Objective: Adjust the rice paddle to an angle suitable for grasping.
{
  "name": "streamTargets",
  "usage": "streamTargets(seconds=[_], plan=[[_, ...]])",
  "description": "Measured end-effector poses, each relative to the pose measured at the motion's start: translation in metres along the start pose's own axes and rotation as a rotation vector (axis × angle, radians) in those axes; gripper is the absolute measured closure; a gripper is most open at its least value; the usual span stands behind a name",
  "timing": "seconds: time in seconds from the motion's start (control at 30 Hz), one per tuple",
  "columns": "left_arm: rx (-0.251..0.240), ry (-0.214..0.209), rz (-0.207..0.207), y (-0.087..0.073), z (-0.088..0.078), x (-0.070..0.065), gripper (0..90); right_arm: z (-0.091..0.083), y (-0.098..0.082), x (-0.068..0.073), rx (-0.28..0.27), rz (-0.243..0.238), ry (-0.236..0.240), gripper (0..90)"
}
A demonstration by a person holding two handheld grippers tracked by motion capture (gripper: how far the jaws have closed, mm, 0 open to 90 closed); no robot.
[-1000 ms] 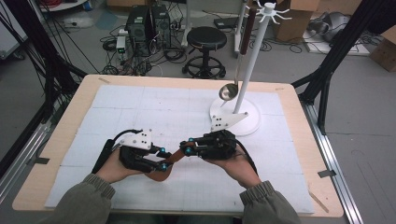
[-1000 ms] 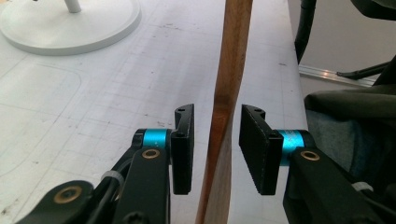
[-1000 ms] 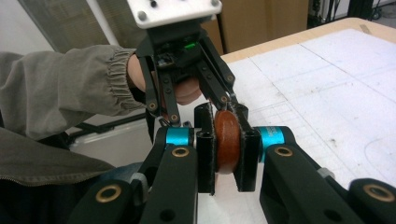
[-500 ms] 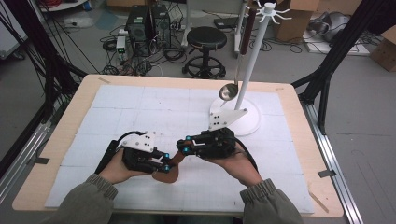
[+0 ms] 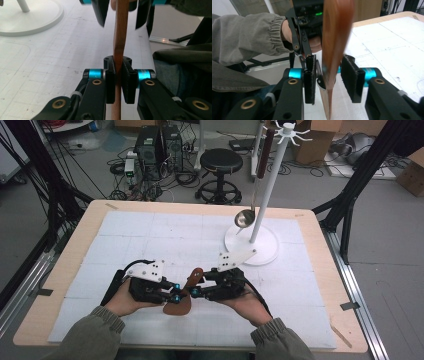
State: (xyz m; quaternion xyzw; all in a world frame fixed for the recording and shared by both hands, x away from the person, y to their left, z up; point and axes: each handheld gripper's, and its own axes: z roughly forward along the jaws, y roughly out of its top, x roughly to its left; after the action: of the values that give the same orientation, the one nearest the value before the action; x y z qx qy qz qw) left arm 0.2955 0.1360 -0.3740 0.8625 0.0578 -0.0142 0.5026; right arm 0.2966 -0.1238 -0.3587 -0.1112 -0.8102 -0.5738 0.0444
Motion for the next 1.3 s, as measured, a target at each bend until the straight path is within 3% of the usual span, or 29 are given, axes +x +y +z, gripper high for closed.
streamTargets(seconds=[0.17, 0.37, 0.43, 0.8, 1.1, 1.23, 1.3], plan=[[-0.018, 0.002, -0.005, 0.0005, -0.0009, 0.0004, 83.4, 0.0028, -0.0050, -0.0008, -0.018, -0.005, 0.010, 77.9], [-0.003, -0.021, -0.015, -0.0004, 0.0003, 0.0007, 80.7, 0.0037, -0.0042, 0.0009, -0.030, -0.023, 0.012, 81.9], [0.026, -0.026, -0.023, -0.0017, 0.0013, 0.0013, 76.6, 0.0033, -0.0040, 0.0012, -0.033, -0.026, 0.016, 82.2], [0.025, -0.027, 0.003, -0.0032, 0.0014, 0.0006, 83.3, 0.0008, -0.0044, 0.0028, -0.046, -0.039, 0.012, 81.2], [0.024, -0.031, 0.012, -0.0029, 0.0023, 0.0003, 83.5, 0.0073, -0.0063, 0.0038, -0.027, -0.066, 0.005, 80.4], [0.026, -0.028, 0.008, -0.0026, 0.0006, -0.0012, 81.1, 0.0077, -0.0056, 0.0052, -0.029, -0.083, 0.008, 82.5], [0.021, -0.022, 0.008, -0.0027, -0.0008, -0.0017, 75.0, 0.0057, -0.0053, 0.0047, -0.039, -0.067, 0.013, 82.6]])
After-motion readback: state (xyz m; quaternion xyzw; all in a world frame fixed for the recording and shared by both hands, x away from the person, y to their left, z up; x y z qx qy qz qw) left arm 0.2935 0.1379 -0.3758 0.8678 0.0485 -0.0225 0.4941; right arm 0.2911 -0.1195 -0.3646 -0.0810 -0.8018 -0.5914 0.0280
